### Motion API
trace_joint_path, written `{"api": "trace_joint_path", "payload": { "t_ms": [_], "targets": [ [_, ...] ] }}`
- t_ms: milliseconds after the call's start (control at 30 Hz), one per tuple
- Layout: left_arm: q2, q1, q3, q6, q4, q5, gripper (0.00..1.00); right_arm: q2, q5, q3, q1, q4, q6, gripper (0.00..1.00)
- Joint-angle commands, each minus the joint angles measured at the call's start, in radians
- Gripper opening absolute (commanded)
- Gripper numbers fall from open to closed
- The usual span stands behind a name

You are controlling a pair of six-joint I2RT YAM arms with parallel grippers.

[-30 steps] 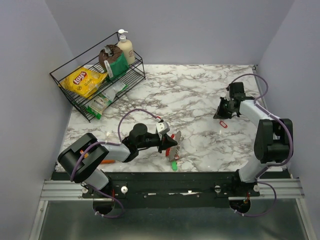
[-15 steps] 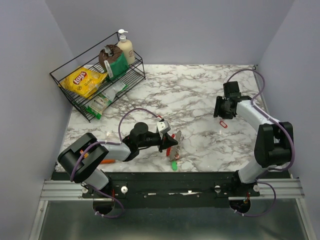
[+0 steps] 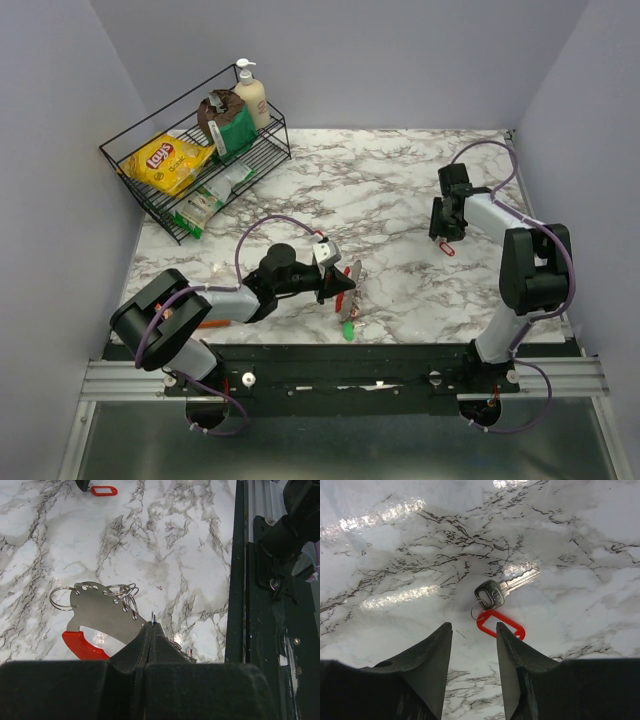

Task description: Put the keys on the keyring

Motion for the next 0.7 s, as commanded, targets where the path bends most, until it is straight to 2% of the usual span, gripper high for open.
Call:
{"api": "trace_joint_path", "payload": {
  "t_ms": [0, 433, 533, 667],
  "targets": [
    [-0.015, 0.000, 0.026, 0.016, -0.001, 0.003, 0.00, 0.026, 0.046, 0.025, -0.001, -0.003, -0.003, 0.47],
    [-0.036, -0.001, 0.028, 0.017, -0.022, 0.000, 0.00, 0.072, 0.032, 0.050, -0.008, 0.014, -0.006, 0.40],
    [-0.050, -0.003, 0.029, 0.020, -0.036, -0.002, 0.00, 0.086, 0.013, 0.064, -0.020, 0.009, -0.006, 0.35],
    [-0.070, -0.004, 0.028, 0.033, -0.060, -0.011, 0.00, 0.091, 0.009, 0.071, -0.023, 0.002, -0.008, 0.22]
  ]
}}
